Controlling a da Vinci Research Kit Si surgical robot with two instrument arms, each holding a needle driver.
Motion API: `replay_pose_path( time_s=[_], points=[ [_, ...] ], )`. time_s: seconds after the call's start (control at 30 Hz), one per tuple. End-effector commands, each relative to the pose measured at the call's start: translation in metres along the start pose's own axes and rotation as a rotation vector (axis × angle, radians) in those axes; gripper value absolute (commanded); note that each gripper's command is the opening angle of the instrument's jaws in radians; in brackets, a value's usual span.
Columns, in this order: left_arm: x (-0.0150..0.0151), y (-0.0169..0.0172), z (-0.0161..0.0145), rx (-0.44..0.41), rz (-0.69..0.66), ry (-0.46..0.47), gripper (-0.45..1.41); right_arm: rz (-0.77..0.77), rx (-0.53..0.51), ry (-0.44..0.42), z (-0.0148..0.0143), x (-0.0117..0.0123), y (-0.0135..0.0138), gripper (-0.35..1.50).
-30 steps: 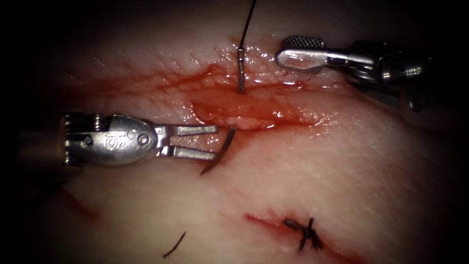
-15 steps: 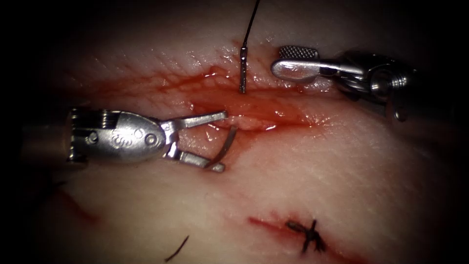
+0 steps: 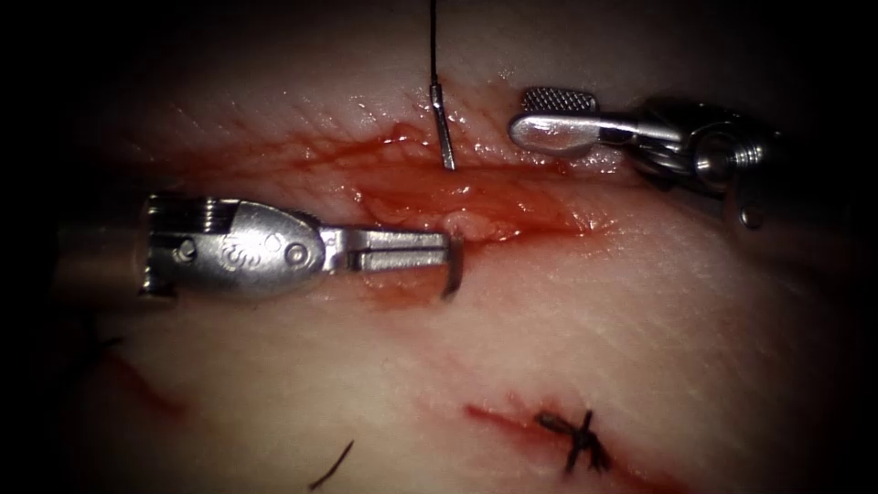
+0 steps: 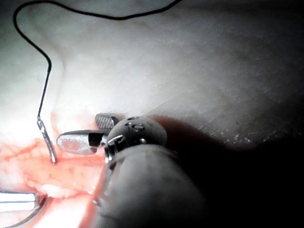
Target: Wound Closure
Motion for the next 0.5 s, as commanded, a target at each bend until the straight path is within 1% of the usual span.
replay_pose_path(
  time_s=[0.03, 0.13, 0.17, 0.2, 0.23, 0.3, 0.33, 0.37, 0.4, 0.47, 0.5],
  points=[
    [0.0001, 0.0, 0.0006, 0.002, -0.002, 0.01, -0.45, -0.003, 0.003, 0.0, 0.0009, 0.0001, 0.0002, 1.15],
    [0.0013, 0.0, 0.0005, 0.006, 0.001, 0.024, -0.45, -0.004, 0.0, -0.002, 0.0007, 0.0, 0.0003, 1.13],
    [0.0013, 0.0, 0.0005, 0.006, 0.001, 0.024, -0.45, -0.004, 0.0, -0.002, 0.0007, 0.0, 0.0003, 1.13],
    [0.0015, 0.0, 0.0005, 0.006, 0.012, 0.024, -0.4, -0.004, 0.0, -0.002, 0.0007, 0.0, 0.0003, 1.13],
    [0.0017, 0.0001, 0.0006, 0.006, 0.017, 0.024, -0.23, -0.004, 0.0, -0.002, 0.0007, 0.0, 0.0003, 1.13],
    [0.0019, 0.0003, 0.0007, 0.005, 0.036, 0.024, 0.04, -0.004, 0.0, -0.003, 0.0007, 0.0, 0.0003, 1.13],
    [0.0019, 0.0003, 0.0007, 0.005, 0.036, 0.024, 0.04, -0.004, 0.0, -0.003, 0.0007, 0.0, 0.0003, 1.13],
    [0.0019, 0.0004, 0.0006, 0.003, 0.037, 0.026, 0.12, -0.004, 0.001, -0.003, 0.0007, 0.0, 0.0003, 1.13],
    [0.0018, 0.0003, 0.0003, 0.003, 0.043, 0.028, 0.15, -0.004, 0.001, -0.003, 0.0006, 0.0, 0.0003, 1.13],
    [0.0018, 0.0002, 0.0, 0.004, 0.042, 0.027, 0.17, -0.005, 0.001, -0.004, 0.0006, -0.0001, 0.0003, 1.13],
    [0.0016, -0.0002, -0.0004, 0.011, 0.047, 0.018, 0.26, -0.006, 0.001, -0.004, 0.0006, -0.0002, 0.0003, 1.13]
  ],
)
